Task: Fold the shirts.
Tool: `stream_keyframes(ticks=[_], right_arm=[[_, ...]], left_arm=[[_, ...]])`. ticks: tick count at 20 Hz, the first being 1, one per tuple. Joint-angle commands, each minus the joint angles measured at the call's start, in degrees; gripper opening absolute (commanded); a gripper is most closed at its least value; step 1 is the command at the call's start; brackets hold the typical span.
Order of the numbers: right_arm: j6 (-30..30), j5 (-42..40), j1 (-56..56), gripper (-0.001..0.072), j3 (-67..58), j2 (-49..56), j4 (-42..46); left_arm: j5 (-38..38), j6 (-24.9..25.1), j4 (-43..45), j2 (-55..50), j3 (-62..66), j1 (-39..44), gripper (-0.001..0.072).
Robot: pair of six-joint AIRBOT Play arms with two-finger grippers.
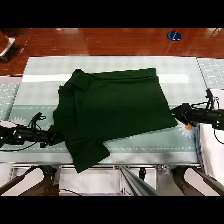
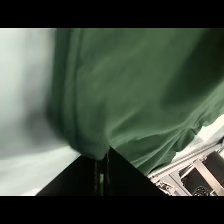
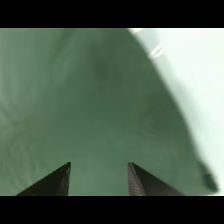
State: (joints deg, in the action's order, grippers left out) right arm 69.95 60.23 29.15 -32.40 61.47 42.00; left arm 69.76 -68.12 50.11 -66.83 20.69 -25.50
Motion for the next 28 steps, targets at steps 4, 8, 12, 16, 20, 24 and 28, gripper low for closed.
stream_keyframes(ticks=[4,8,12,16,20,24,28], right_arm=[[8.8,-0.4,8.5,0.0403,0.3,-0.1,14.0],[8.5,3.1,7.8,0.0402,0.4,3.6,12.7],[7.8,0.8,0.9,0.0402,0.3,9.3,11.5],[6.8,-3.6,-4.6,0.0340,-2.6,14.3,6.0],[1.9,1.3,-9.3,0.0019,-12.0,14.8,2.2],[3.2,7.6,-11.2,0.0020,-34.3,12.2,1.2],[6.4,8.2,-11.0,0.0019,-61.8,9.6,1.5]], left_arm=[[-5.4,0.6,0.2,-1.0,-0.1,4.1,0.0018],[-6.2,0.6,0.2,-1.0,-0.2,4.1,0.0018],[-6.3,0.4,0.1,-1.1,-0.2,4.1,0.0018],[-6.4,0.4,-0.4,-1.0,-0.2,4.1,0.0018],[-6.0,0.8,-4.0,0.1,3.8,4.1,0.0018],[-5.3,4.9,-22.1,7.0,18.5,4.1,0.0018],[-11.1,5.9,-29.6,13.5,42.7,4.1,0.0018]])
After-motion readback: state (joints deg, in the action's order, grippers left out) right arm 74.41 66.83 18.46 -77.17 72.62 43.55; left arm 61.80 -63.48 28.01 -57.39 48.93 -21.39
